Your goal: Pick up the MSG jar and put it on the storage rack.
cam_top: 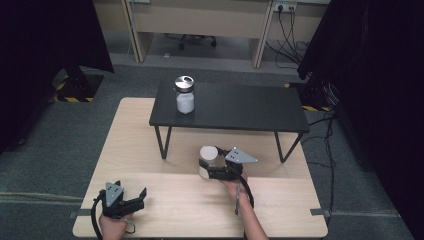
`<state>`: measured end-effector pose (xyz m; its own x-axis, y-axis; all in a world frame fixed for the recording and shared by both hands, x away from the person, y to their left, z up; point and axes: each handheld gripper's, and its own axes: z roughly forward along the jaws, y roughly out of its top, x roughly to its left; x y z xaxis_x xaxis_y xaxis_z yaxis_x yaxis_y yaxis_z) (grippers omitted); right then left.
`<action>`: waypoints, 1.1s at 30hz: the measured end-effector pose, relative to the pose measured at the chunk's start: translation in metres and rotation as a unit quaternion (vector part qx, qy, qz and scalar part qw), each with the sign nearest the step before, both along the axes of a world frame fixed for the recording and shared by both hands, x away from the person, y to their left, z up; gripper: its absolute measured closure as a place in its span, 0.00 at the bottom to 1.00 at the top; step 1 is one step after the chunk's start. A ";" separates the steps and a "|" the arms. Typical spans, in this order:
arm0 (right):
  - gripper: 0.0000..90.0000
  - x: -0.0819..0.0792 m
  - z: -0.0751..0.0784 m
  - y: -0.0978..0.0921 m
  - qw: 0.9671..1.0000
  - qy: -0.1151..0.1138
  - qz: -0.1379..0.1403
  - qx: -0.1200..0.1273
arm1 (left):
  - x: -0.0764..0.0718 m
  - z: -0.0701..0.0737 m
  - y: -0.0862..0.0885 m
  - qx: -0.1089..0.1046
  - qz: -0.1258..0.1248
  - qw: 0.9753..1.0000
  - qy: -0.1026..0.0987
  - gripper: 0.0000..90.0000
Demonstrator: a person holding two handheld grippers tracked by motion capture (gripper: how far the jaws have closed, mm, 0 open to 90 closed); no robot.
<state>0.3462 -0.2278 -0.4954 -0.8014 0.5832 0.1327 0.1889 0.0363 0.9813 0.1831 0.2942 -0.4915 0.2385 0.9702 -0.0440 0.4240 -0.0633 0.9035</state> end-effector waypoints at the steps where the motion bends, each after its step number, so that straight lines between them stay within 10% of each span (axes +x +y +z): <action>1: 0.27 0.000 0.000 0.000 1.000 -0.002 -0.003 0.000 | 0.000 0.000 0.000 0.000 0.000 1.000 -0.001 0.00; 33: 0.37 -0.012 0.011 -0.006 1.000 -0.020 -0.003 -0.010 | 0.001 0.001 -0.002 0.005 0.003 1.000 0.004 0.00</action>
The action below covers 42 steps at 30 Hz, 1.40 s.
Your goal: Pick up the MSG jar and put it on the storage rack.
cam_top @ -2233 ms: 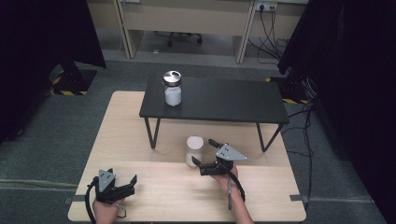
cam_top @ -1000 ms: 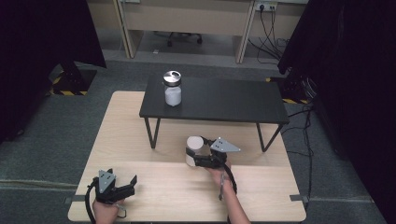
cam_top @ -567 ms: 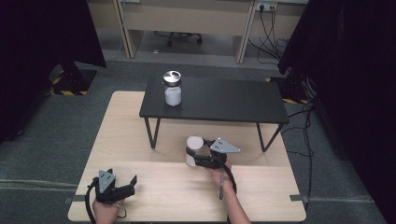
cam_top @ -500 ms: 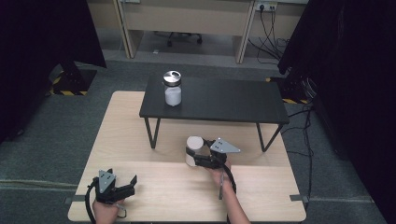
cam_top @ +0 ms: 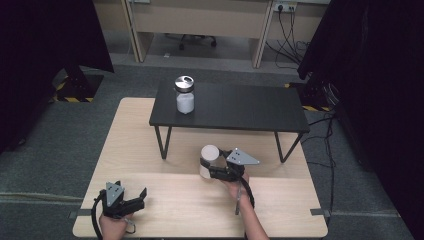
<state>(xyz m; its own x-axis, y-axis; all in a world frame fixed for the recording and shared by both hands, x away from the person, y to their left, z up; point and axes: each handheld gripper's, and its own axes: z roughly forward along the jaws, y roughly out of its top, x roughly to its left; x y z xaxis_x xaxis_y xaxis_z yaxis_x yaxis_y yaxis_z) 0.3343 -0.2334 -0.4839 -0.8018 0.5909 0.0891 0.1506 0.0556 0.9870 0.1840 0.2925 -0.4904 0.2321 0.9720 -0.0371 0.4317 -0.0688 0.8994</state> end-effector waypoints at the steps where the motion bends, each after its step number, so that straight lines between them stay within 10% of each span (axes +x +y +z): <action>1: 0.37 -0.001 0.001 -0.002 1.000 0.000 -0.002 -0.001 | 0.000 0.000 0.000 0.001 0.000 1.000 0.001 0.00; 42: 0.37 -0.069 0.045 -0.071 0.993 0.021 -0.117 0.012 | -0.001 0.000 -0.003 0.002 0.008 1.000 0.000 0.00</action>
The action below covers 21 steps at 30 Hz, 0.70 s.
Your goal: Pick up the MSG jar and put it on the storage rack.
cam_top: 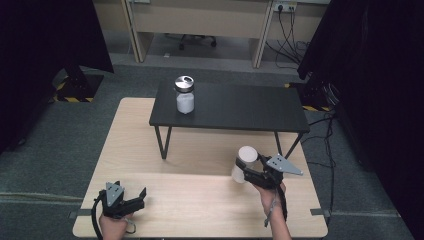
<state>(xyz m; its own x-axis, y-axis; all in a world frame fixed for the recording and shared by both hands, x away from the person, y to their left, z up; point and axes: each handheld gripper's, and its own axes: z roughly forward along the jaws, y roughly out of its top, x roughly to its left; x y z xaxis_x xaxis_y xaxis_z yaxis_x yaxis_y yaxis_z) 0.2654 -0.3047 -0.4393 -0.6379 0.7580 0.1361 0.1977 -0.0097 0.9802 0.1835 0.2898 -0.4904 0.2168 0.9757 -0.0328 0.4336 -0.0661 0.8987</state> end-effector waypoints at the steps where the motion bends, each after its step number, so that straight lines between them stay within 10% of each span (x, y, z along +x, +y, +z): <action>1: 0.37 -0.001 0.001 -0.001 1.000 -0.001 -0.002 0.001 | 0.000 0.000 0.000 0.001 0.000 1.000 0.000 0.00; 21: 0.37 -0.007 0.029 -0.018 0.999 -0.001 -0.038 -0.002 | 0.000 0.000 -0.001 0.001 0.002 1.000 0.000 0.00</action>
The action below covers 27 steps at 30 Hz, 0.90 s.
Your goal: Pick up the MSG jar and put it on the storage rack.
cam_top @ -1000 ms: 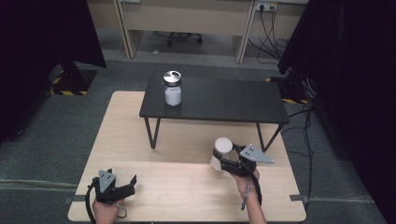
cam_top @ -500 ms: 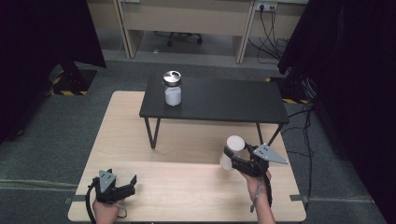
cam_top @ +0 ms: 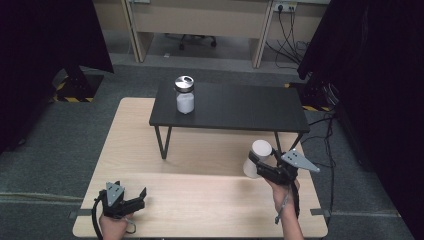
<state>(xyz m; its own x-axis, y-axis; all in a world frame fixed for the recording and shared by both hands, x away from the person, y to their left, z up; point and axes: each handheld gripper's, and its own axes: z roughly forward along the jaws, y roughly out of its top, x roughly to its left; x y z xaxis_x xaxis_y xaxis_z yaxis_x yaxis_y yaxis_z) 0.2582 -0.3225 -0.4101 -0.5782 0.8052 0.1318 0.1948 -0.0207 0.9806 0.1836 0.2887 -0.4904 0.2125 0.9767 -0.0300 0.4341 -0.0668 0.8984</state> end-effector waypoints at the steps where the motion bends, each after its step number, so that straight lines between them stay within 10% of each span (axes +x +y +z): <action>1: 0.37 0.000 0.002 0.000 1.000 0.000 -0.003 0.000 | 0.000 0.000 0.000 0.000 0.000 1.000 0.000 0.00; 27: 0.37 -0.011 0.060 -0.015 0.999 -0.009 -0.049 -0.001 | 0.001 0.001 0.002 -0.004 -0.002 1.000 0.005 0.00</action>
<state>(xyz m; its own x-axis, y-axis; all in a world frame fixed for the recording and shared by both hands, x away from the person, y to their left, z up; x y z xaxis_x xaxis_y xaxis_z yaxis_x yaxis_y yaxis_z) 0.2474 -0.3380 -0.3504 -0.4995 0.8578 0.1213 0.1753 -0.0370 0.9838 0.1851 0.2902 -0.4896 0.2169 0.9753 -0.0406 0.4420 -0.0610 0.8949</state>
